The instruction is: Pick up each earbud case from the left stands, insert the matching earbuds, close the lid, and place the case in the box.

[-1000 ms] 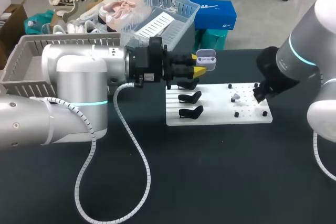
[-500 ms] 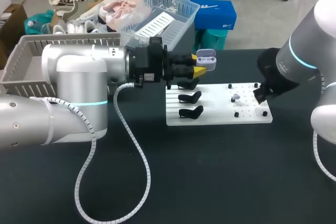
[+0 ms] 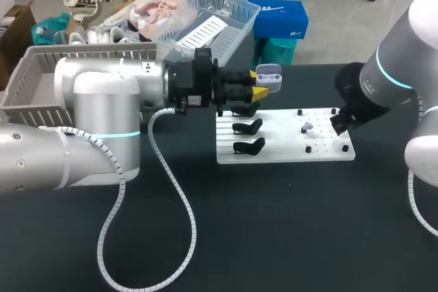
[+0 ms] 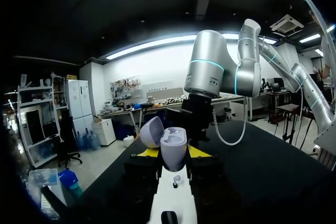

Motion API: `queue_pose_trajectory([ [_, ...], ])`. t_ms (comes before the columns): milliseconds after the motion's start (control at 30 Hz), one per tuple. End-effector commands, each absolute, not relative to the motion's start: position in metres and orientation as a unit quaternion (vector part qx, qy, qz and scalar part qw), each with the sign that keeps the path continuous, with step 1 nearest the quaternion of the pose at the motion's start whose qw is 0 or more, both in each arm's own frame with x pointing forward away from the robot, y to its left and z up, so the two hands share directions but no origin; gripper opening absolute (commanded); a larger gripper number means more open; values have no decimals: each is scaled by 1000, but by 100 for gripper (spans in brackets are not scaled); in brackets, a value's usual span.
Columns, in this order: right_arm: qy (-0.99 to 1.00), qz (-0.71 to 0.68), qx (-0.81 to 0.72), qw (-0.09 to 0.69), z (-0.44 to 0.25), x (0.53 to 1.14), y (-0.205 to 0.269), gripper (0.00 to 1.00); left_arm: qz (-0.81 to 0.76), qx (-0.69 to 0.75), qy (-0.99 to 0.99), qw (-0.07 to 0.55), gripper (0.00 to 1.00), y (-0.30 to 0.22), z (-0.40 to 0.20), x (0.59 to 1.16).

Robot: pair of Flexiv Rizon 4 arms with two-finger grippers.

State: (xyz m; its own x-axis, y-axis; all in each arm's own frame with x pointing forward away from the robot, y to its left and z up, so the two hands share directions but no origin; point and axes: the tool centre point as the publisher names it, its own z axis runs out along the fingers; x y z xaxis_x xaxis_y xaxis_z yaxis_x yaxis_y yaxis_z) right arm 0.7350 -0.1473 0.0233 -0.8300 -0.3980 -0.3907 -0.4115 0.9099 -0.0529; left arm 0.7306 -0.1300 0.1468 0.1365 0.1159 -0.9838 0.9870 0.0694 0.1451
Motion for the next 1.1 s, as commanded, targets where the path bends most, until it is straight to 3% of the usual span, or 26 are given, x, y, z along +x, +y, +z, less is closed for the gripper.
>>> queue_pose_trajectory([
  [33,957,14,-210,202,22,736,-145,39,-415,541,509,525,0,-130,146,731],
  [1100,961,18,-198,194,15,744,-146,29,-415,541,509,525,0,-130,146,731],
])
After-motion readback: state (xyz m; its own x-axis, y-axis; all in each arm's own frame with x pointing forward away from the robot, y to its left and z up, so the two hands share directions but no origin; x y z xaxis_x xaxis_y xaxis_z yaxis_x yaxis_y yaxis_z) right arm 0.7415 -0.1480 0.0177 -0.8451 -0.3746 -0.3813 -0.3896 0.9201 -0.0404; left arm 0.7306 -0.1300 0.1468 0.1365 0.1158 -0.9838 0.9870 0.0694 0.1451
